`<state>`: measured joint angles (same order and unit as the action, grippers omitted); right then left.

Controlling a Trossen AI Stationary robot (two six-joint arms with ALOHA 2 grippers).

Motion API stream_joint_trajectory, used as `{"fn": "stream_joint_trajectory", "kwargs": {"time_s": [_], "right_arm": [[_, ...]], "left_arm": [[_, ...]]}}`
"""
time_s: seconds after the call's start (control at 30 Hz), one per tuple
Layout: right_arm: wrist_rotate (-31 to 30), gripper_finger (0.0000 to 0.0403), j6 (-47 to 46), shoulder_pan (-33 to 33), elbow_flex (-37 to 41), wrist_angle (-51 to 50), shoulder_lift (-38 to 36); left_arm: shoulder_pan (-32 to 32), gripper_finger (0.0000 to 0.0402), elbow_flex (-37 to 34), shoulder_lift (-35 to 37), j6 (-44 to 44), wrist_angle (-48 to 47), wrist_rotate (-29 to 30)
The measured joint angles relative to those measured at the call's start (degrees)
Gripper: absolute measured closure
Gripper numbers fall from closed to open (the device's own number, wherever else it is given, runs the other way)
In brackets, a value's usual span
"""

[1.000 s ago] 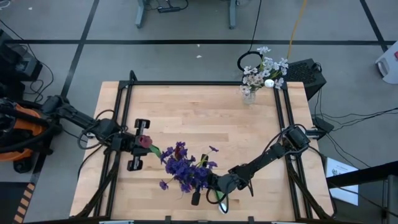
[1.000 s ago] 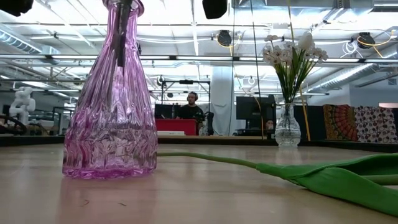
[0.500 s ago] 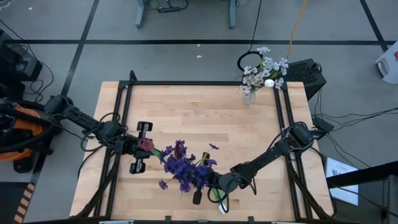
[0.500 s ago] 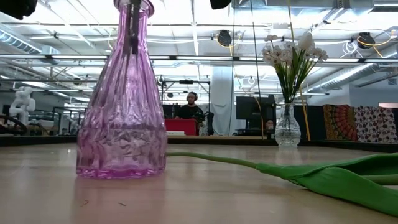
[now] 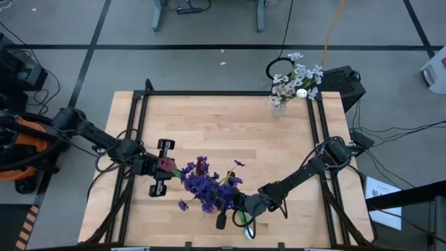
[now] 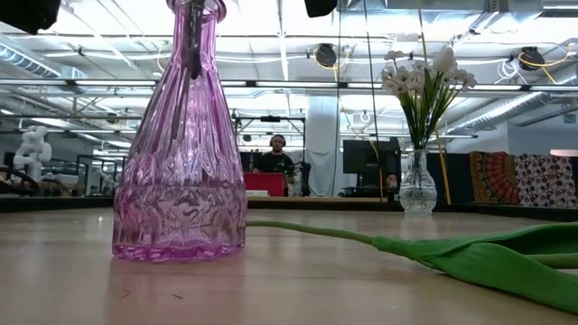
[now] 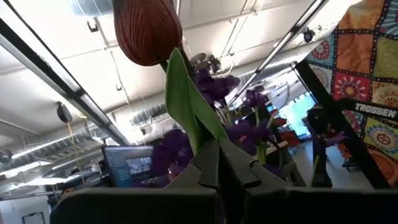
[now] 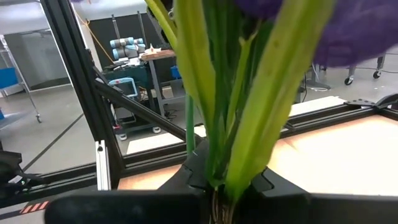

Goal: Sort flowers into vase by color
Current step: Put the red flower into the pink vase

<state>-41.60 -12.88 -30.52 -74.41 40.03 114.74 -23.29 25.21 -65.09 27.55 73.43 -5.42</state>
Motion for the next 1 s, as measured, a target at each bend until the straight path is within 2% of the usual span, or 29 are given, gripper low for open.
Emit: {"fn": "stream_joint_trajectory", "kwargs": {"time_s": [0.33, 0.53, 1.0], "right_arm": [[-0.02, 0.038, 0.04, 0.0, 0.0, 0.0, 0.0], [-0.02, 0.038, 0.04, 0.0, 0.0, 0.0, 0.0], [-0.07, 0.038, -1.44, 0.0, 0.0, -0.04, 0.0]], "left_arm": [[-0.07, 0.0402, 0.02, -3.66, 0.32, 2.65, -0.38], [-0.45, 0.0402, 0.04, -4.17, 4.53, 2.62, -0.43], [-1.22, 0.0402, 0.04, -4.18, 4.46, -6.44, -3.38]]}}
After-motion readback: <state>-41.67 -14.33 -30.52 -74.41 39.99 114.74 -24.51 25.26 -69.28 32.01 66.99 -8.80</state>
